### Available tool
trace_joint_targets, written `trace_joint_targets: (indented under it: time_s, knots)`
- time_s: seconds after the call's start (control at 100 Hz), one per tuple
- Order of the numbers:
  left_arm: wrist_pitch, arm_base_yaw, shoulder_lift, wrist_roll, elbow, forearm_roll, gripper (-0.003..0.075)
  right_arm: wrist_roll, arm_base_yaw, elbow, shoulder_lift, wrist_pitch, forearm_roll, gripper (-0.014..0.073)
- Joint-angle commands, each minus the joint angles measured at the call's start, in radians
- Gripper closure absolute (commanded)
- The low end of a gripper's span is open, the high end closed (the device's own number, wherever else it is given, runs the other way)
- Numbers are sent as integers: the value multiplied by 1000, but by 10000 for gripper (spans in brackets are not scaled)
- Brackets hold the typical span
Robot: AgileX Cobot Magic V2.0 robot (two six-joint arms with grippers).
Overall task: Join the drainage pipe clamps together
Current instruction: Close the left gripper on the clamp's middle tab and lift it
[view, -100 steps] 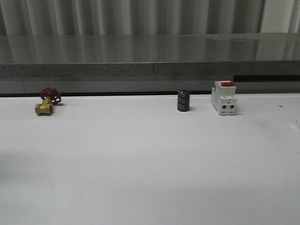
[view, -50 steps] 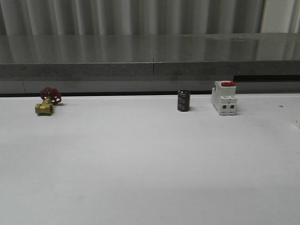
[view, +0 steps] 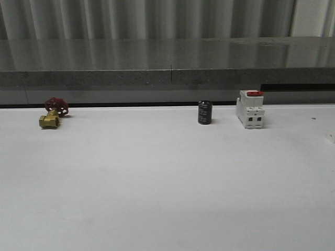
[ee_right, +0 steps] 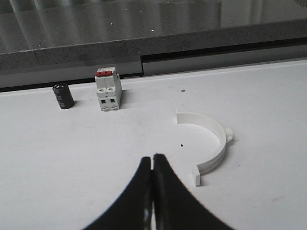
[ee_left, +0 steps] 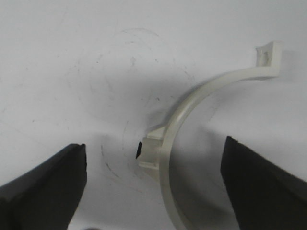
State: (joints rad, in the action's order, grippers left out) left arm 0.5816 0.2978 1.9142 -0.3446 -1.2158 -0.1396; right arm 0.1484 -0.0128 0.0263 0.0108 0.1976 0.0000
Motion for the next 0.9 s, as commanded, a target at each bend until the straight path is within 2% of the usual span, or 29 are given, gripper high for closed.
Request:
trace_joint_targets:
  time_s: [0.0,0.89]
  knots:
    - [-34,1,-28,-2,-35,-14,155,-12,6,-15,18,-74,0,661]
    - [-77,1,20,-4,-38,-16,155,-12,6,-15,18,-74,0,661]
